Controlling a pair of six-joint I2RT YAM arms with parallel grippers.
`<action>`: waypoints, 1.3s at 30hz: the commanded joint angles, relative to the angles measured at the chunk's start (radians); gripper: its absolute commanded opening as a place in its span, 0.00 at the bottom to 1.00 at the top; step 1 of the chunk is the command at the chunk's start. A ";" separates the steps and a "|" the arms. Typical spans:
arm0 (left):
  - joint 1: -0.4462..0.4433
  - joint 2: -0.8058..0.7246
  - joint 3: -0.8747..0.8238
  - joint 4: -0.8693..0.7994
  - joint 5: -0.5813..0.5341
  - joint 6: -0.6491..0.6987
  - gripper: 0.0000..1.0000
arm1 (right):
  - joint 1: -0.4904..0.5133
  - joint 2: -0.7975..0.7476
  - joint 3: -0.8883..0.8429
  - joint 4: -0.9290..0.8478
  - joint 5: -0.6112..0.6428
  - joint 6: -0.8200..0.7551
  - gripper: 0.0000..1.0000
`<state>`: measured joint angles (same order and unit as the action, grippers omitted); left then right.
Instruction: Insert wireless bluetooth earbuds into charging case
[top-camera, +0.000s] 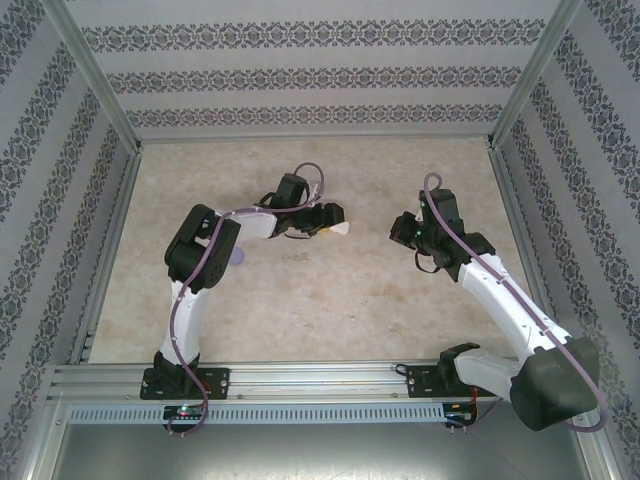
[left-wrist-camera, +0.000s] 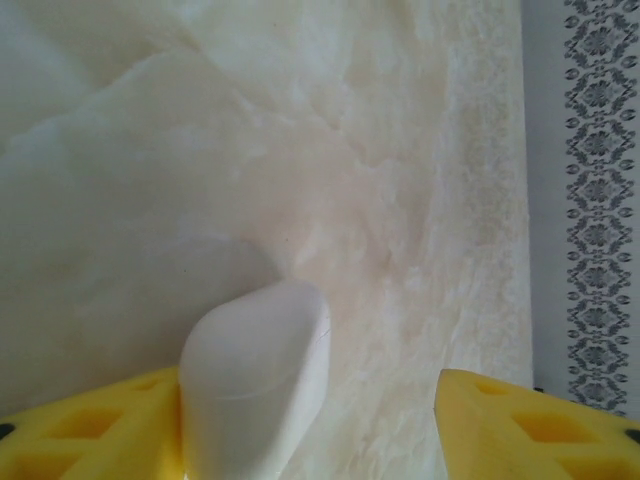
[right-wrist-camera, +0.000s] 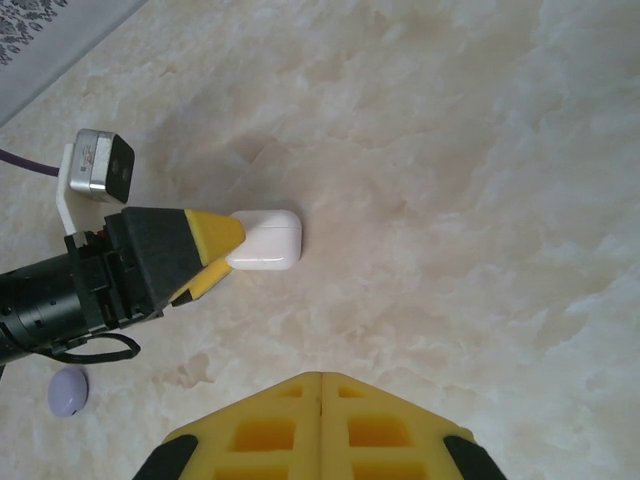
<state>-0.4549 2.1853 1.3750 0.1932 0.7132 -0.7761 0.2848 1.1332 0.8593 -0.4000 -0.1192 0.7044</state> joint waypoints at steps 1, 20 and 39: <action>0.039 0.002 0.008 -0.080 -0.039 -0.025 1.00 | -0.005 -0.009 0.040 -0.003 0.027 -0.005 0.05; 0.105 -0.531 0.005 -0.459 -0.419 0.375 1.00 | -0.091 -0.124 0.050 -0.048 0.071 -0.084 0.98; 0.167 -1.070 -0.564 -0.055 -0.887 0.859 0.99 | -0.142 -0.064 -0.182 0.468 0.598 -0.545 0.98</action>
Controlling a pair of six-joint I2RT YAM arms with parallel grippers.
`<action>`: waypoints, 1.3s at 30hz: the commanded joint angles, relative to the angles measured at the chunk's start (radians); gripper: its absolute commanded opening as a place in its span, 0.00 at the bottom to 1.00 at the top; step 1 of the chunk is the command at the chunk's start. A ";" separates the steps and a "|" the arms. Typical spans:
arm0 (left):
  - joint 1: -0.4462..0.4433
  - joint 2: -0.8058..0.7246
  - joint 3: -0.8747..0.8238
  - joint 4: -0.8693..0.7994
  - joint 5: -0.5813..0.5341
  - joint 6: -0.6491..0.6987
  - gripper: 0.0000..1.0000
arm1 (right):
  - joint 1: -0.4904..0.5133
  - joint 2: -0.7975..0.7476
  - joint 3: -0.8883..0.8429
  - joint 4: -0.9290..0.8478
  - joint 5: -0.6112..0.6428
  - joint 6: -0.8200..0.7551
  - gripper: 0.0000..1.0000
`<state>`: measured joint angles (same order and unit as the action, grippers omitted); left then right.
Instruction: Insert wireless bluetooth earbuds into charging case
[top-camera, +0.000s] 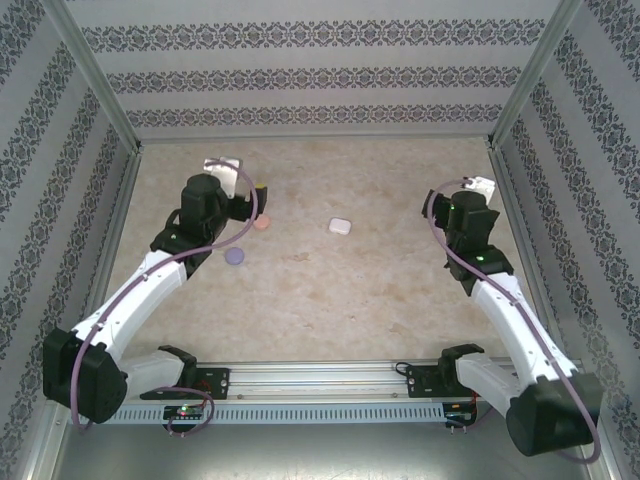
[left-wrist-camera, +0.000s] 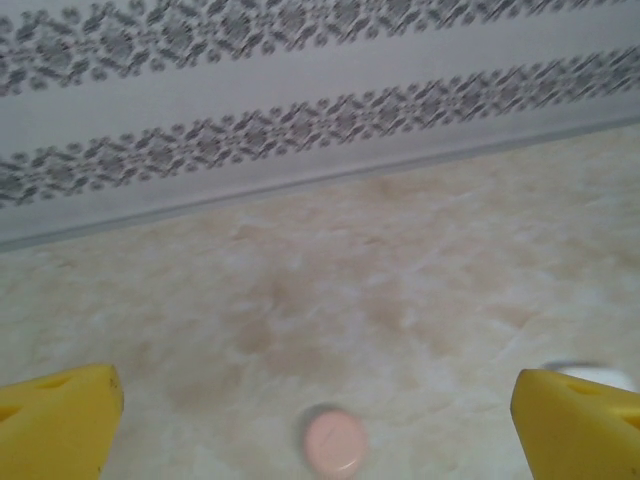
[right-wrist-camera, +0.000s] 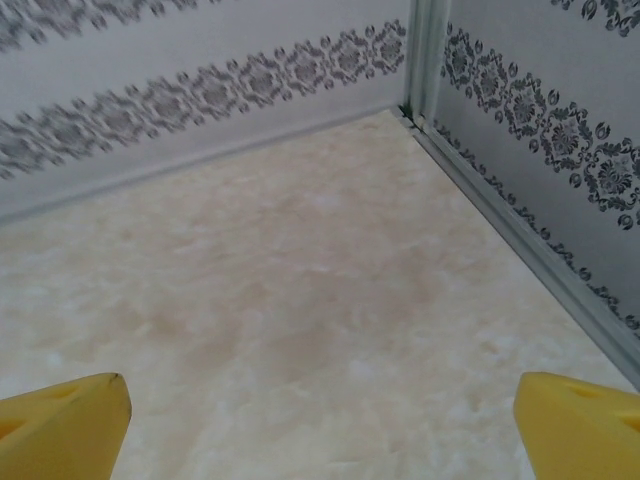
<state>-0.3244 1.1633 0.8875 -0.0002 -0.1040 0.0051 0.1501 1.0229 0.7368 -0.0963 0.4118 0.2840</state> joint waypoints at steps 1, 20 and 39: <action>0.053 -0.068 -0.115 0.176 -0.068 0.078 0.99 | -0.011 0.068 -0.096 0.223 0.068 -0.140 0.98; 0.251 0.135 -0.505 0.688 0.045 0.042 0.99 | -0.046 0.328 -0.387 0.923 -0.055 -0.245 0.98; 0.357 0.401 -0.468 0.820 0.220 -0.007 1.00 | -0.148 0.484 -0.366 1.015 -0.354 -0.228 0.98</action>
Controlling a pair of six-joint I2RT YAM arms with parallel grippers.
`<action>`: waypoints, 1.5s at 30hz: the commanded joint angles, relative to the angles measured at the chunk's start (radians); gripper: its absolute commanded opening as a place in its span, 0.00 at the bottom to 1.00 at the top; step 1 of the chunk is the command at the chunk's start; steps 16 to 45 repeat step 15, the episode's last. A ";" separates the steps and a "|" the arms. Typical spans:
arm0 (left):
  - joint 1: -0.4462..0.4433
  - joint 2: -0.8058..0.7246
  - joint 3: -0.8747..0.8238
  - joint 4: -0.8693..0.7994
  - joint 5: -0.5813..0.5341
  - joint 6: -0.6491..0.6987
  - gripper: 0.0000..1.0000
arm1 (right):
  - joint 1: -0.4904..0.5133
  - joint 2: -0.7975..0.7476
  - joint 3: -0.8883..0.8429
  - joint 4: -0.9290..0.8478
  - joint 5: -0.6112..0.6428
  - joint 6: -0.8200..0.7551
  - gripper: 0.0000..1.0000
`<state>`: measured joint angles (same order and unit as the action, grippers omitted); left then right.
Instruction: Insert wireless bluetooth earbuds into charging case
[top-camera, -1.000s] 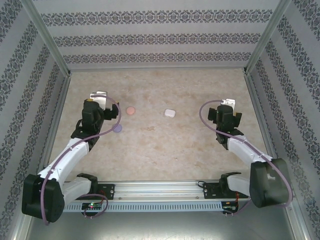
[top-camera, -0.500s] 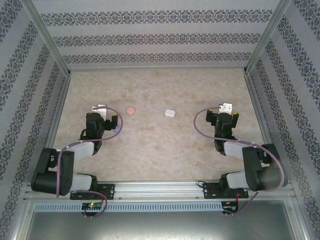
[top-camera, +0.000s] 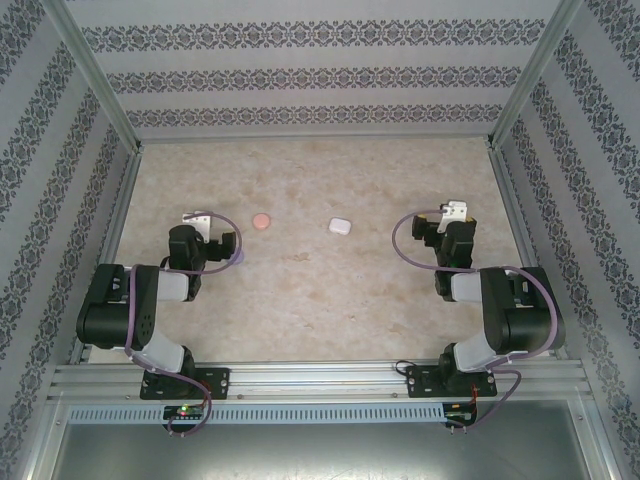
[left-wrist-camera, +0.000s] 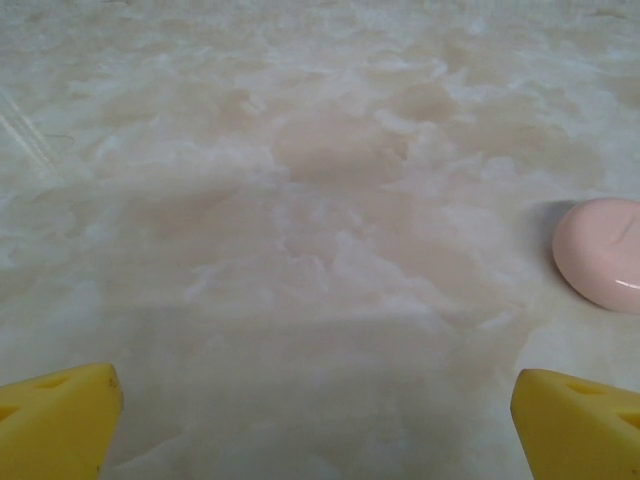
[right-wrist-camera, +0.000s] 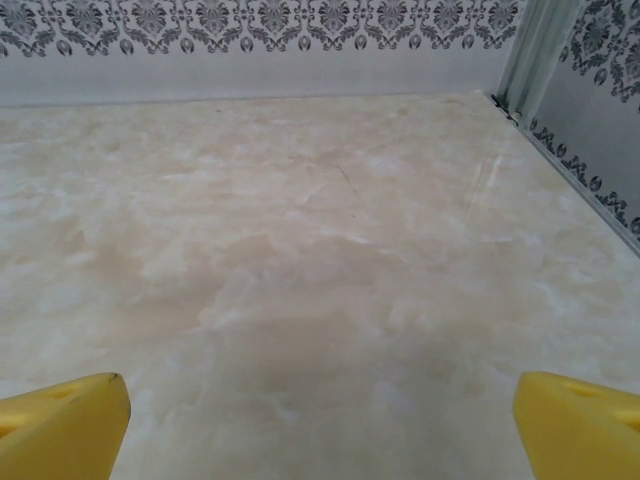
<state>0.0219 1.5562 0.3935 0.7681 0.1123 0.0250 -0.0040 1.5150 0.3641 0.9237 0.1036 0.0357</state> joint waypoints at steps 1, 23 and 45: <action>0.008 0.009 0.028 0.051 -0.005 -0.027 1.00 | 0.009 -0.008 0.007 -0.008 -0.041 0.017 0.98; -0.011 0.006 0.027 0.053 -0.055 -0.025 0.99 | 0.019 -0.009 0.020 -0.031 -0.075 -0.009 0.98; -0.011 0.006 0.027 0.053 -0.055 -0.025 0.99 | 0.019 -0.009 0.020 -0.031 -0.075 -0.009 0.98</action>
